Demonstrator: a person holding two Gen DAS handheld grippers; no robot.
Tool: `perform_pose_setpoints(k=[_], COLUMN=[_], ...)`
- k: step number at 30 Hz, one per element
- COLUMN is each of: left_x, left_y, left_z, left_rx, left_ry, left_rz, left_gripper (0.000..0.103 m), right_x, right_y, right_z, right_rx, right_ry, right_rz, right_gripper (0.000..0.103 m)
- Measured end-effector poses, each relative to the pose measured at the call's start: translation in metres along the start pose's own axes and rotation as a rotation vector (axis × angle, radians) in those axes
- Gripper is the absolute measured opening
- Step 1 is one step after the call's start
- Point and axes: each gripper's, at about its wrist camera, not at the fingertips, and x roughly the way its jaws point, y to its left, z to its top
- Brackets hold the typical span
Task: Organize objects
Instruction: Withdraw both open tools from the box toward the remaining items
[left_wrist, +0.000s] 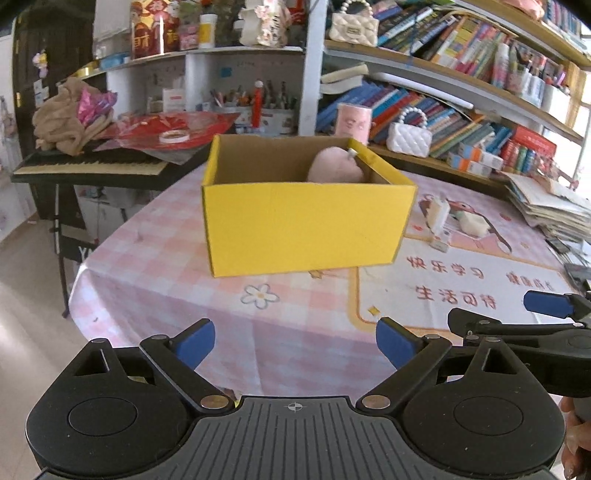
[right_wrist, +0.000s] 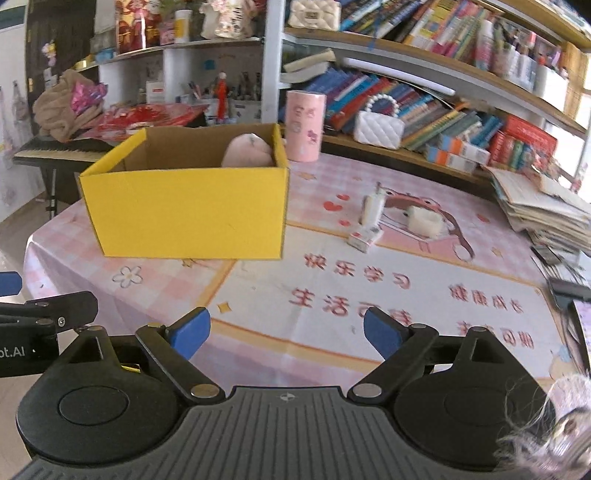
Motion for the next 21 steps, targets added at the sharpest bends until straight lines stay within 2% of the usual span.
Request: perform_pose_setpoints(k=[13, 21], left_x=[0.004, 0.018], left_y=[-0.038, -0.081], left_z=[-0.005, 0.004], left_rx=[0.069, 0.142], left_ry=[0.033, 0.036], left_rz=[-0.118, -0.205], left_gripper=[0.096, 0.096], right_x=[-0.025, -0.033], right_y=[-0.038, -0.075], right_z=[-0.027, -0.033], right_rx=[0.082, 0.15], right_ry=[0.023, 0.026], right_rz=[-0.115, -0.202], right_gripper=[0.091, 0.092])
